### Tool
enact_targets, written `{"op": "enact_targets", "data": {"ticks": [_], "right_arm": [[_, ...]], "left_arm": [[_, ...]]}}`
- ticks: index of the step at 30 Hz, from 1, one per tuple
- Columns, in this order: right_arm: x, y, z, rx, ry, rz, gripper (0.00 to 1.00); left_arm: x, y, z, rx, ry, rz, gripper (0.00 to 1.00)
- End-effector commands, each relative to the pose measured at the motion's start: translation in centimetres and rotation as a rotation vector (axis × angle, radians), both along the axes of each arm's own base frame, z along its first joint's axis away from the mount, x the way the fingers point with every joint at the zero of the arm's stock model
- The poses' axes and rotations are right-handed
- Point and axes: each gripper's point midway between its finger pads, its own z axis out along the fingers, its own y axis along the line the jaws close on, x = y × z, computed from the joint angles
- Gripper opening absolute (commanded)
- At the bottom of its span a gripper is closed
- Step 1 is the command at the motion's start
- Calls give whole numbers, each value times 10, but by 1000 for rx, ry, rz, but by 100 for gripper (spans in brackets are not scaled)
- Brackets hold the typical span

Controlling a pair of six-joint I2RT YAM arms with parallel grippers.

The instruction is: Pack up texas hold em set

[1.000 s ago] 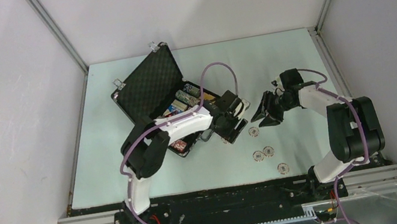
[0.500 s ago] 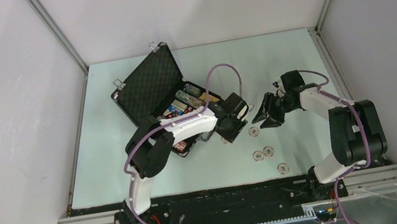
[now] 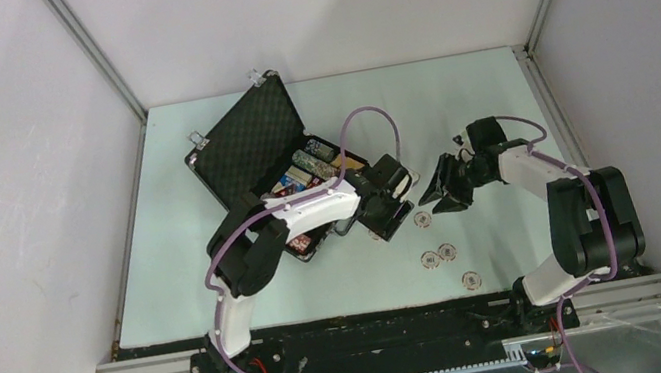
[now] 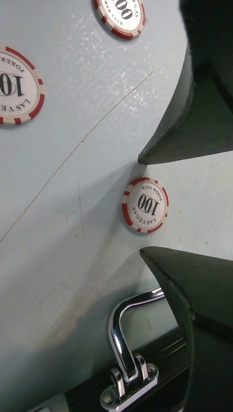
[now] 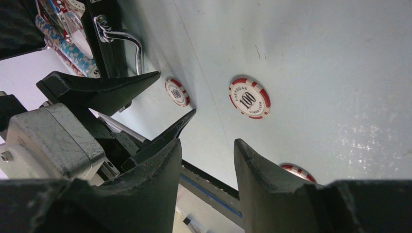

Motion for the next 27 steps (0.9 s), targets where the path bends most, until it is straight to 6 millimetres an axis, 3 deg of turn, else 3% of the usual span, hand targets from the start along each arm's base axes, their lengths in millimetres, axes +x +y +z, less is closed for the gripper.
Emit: {"op": "enact_targets", "data": {"ticks": [1, 6, 15, 18, 27], "right_arm": [[6, 3, 4, 10, -47, 14, 47], [5, 4, 4, 11, -42, 16, 47], [5, 4, 3, 12, -40, 17, 47], [4, 5, 0, 12, -43, 35, 48], [0, 51, -5, 88, -36, 205, 48]], "left_arm": [[-12, 12, 5, 29, 46, 7, 68], [-14, 14, -4, 54, 64, 6, 66], [-15, 12, -14, 73, 96, -16, 44], [-14, 12, -8, 57, 80, -22, 39], [-16, -7, 22, -253, 133, 19, 37]]}}
